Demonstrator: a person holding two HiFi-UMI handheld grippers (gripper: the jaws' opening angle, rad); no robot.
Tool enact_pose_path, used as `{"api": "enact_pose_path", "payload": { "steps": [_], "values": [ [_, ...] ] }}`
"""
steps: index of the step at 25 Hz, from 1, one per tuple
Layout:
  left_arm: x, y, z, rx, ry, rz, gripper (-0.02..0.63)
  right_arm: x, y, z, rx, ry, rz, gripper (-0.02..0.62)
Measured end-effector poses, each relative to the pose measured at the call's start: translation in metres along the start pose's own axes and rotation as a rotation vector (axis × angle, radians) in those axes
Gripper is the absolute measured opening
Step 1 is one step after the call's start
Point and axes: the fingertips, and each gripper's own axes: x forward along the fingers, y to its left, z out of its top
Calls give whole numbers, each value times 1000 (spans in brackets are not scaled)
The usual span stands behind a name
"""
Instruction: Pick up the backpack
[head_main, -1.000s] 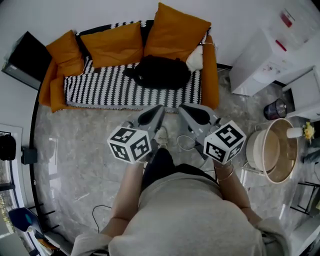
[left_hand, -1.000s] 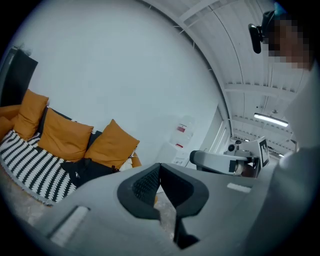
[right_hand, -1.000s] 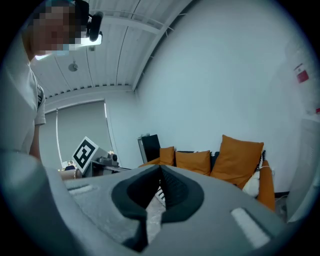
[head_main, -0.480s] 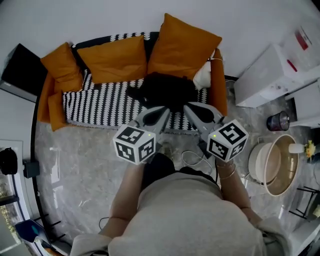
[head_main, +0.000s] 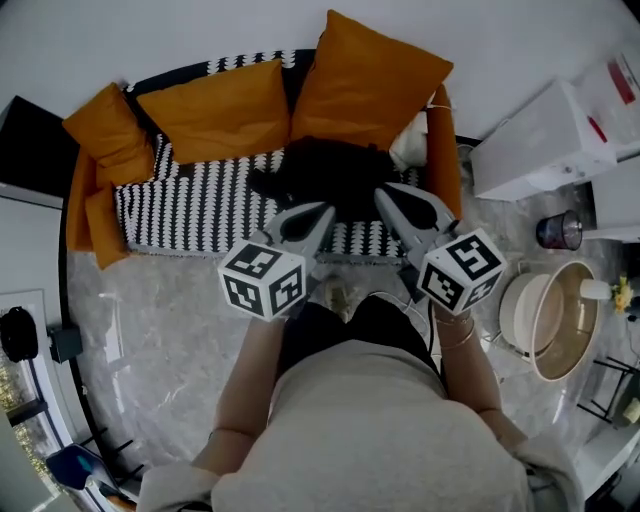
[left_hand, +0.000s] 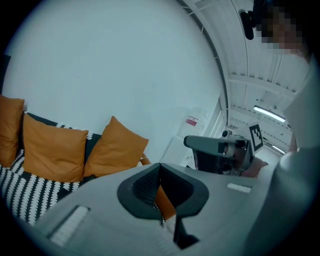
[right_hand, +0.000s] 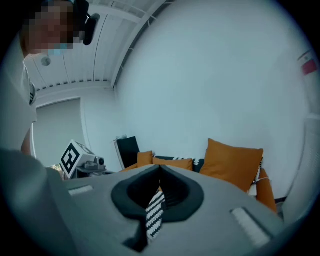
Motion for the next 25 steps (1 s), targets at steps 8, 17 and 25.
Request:
{"api": "enact_pose_path", "payload": {
  "steps": [8, 17, 25],
  "values": [
    [20, 3, -19, -57, 33, -11, 8, -22, -39, -4, 43, -10, -91, 3],
    [62, -2, -28, -137, 39, -15, 8, -15, -54, -26, 52, 144, 5, 3],
    [100, 2, -36, -204, 23, -64, 8, 4, -80, -56, 53, 227, 54, 3]
  ]
}}
